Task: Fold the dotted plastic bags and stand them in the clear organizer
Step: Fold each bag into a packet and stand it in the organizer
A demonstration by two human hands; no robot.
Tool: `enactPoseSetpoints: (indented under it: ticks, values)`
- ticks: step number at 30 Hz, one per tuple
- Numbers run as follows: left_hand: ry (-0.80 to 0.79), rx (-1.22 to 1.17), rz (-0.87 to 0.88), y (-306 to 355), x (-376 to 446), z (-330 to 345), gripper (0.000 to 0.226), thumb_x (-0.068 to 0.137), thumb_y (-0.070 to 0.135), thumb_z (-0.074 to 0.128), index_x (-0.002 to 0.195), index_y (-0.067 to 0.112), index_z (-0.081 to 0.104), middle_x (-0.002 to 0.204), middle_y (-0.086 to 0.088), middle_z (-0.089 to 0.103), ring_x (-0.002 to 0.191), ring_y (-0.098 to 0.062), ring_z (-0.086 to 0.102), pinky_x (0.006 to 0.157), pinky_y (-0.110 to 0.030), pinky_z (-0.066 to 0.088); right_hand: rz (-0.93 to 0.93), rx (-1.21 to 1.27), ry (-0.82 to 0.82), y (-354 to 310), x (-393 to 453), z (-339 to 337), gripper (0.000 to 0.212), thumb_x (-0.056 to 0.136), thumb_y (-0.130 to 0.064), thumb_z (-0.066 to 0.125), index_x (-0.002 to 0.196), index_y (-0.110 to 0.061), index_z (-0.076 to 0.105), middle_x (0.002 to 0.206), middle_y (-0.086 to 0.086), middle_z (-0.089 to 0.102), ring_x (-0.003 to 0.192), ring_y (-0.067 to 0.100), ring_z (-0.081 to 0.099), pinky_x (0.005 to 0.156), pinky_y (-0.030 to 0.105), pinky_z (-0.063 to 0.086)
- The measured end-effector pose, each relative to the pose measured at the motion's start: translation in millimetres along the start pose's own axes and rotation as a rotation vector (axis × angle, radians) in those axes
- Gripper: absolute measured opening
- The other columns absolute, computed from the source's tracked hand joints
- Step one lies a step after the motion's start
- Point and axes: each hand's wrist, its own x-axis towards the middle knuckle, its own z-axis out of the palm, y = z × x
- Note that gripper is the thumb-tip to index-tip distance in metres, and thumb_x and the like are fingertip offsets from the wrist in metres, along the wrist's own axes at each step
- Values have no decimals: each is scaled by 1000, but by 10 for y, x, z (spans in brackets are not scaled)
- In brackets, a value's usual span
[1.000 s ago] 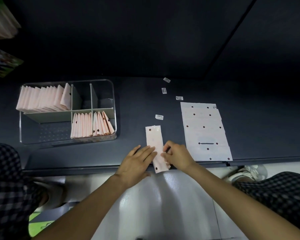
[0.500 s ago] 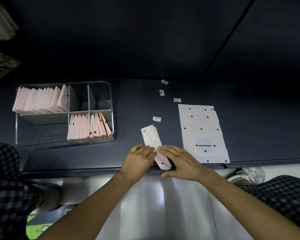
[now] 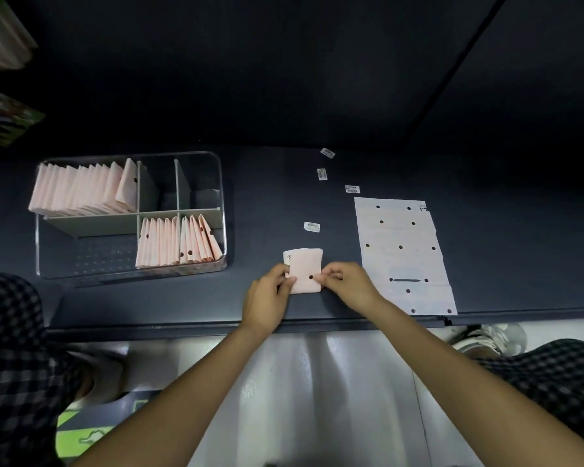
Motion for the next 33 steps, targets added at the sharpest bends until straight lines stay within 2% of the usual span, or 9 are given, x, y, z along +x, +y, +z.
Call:
enactPoseSetpoints:
  ticks: [4, 7, 10, 14, 17, 19, 23, 27, 33]
  values:
    - [96, -52, -14, 80, -12, -34, 30, 92, 16, 58, 121, 13, 53, 98, -3, 64, 89, -22, 60, 79, -35, 48, 118, -143, 16, -63, 152, 35, 19, 85, -28, 68, 83, -9, 71, 86, 7, 71, 78, 14, 59, 73, 24, 44]
    - [179, 260, 239, 12, -188, -19, 31, 87, 15, 64, 117, 11, 58, 112, -6, 58, 99, -25, 56, 82, -36, 47, 168, -188, 21, -88, 213, 51, 23, 85, -32, 67, 84, -9, 71, 87, 7, 72, 78, 16, 58, 73, 26, 45]
    - [64, 575, 509, -77, -351, 80, 48, 78, 24, 75, 121, 7, 62, 127, -10, 60, 117, -29, 58, 96, -44, 48, 187, -200, 30, -91, 235, 56, 22, 85, -31, 67, 83, -10, 72, 88, 7, 72, 78, 16, 58, 75, 27, 46]
    - [-101, 819, 467, -209, -448, 161, 72, 89, 52, 52, 143, 7, 36, 150, -10, 32, 139, -22, 31, 113, -44, 22, 205, -243, -19, -139, 236, 47, 24, 85, -32, 67, 79, -9, 70, 88, 8, 73, 83, 20, 63, 80, 30, 49]
    - [-162, 894, 487, -271, -450, 155, 80, 92, 59, 39, 149, 10, 12, 156, -10, 8, 145, -21, 4, 115, -43, 0, 105, -275, 187, -237, 175, 67, 19, 85, -33, 66, 77, -17, 61, 81, 1, 68, 80, 18, 61, 76, 31, 48]
    - [-200, 917, 462, -252, -434, 139, 83, 91, 60, 39, 150, 10, 7, 157, -10, 2, 145, -21, -3, 115, -43, -5, -41, -138, 288, -311, 127, 118, 12, 86, -24, 65, 82, -14, 61, 80, -1, 63, 75, 13, 57, 72, 28, 47]
    - [-252, 874, 439, -227, -447, 122, 86, 91, 59, 38, 149, 11, -5, 159, -8, 0, 146, -21, -5, 112, -40, -18, -6, 294, -137, -405, 86, 290, 17, 91, 0, 54, 106, 1, 63, 101, 17, 66, 85, 17, 61, 80, 20, 50]
    - [-271, 893, 430, -237, -423, 103, 86, 93, 60, 33, 149, 14, -13, 158, -6, -15, 144, -18, -19, 109, -35, -26, 34, 414, -70, -418, 208, 282, 30, 91, 7, 51, 120, 9, 55, 115, 29, 61, 83, 14, 62, 79, 14, 49]
    - [-283, 861, 417, -241, -425, 79, 81, 91, 65, 29, 151, 18, 1, 159, -4, -5, 146, -21, -9, 116, -41, -11, -140, -229, 29, -382, 401, 269, 29, 84, -2, 63, 111, -12, 66, 117, 6, 59, 113, 18, 48, 99, 29, 39]
